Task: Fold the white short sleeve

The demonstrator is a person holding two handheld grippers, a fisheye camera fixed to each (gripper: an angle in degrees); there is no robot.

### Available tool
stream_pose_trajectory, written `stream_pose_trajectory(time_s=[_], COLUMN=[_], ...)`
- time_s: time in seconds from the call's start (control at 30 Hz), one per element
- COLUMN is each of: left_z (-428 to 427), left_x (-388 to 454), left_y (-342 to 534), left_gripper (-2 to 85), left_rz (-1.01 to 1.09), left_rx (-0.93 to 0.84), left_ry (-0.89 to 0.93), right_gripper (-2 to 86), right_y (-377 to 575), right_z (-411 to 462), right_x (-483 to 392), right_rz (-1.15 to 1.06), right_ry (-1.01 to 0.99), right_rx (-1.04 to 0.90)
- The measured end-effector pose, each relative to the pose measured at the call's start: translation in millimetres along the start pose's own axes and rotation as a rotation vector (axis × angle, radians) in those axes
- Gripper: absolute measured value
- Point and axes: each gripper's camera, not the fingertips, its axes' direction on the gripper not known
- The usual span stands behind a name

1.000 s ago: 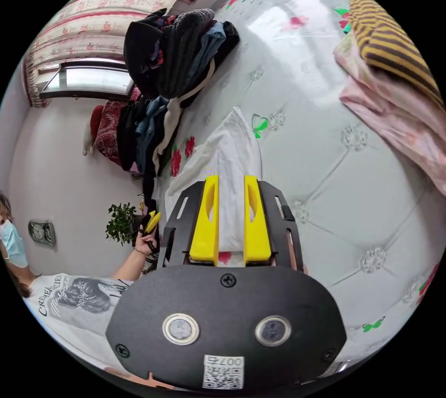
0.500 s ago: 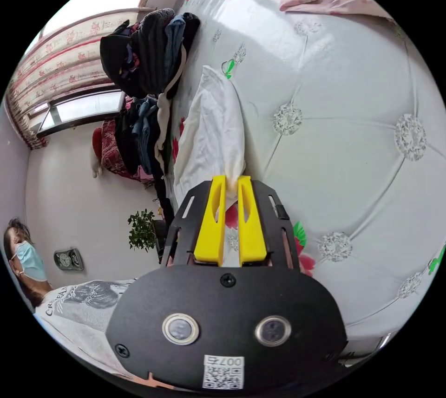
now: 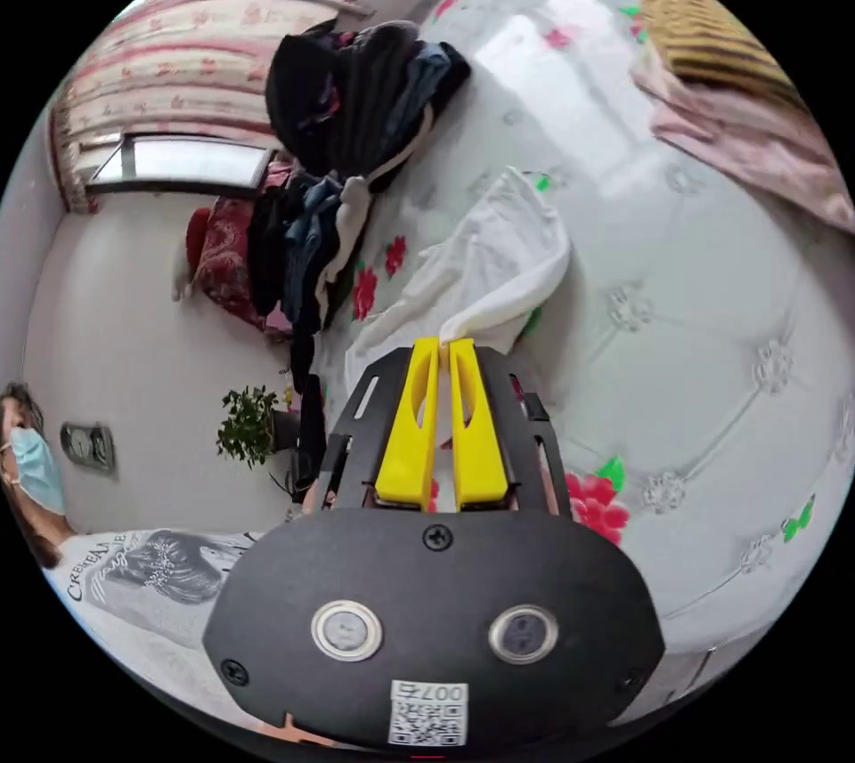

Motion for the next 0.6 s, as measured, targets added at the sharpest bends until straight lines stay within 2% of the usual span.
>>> stream_pose_trajectory(time_s=[0.13,0.23,0.3,0.43,0.5,0.6], left_z=[-9,-19,-25,-38,-41,-43], left_x=[-9,-20,-30,-56,-63,-69], left_y=[11,24,33,52,58,64], left_gripper=[5.3,7.5,8.6,11.0,11.5,12.4], left_rz=[0.04,0.066,0.064,0.028,0.024,0.031], left_rx=[0.01,0.022,0.037,0.085,0.099,0.102], left_ry=[0.051,0.086,0.117,0.228,0.258,0.282], right_gripper=[0.3,0.8,1.7,4.2,5.0,6.0], right_y=[-21,9,33,68,65,33], right_z=[77,155,208,302,307,286], right_x=[-155,-233,-254,-243,-231,-203], right_rz=[-0.513,-0.797,-0.886,-0.874,-0.823,-0.706], right_ry=[0.044,0.063,0.062,0.13,0.113,0.148], right_rx=[-0.204,-0.381,-0.509,-0.768,-0.795,-0.697])
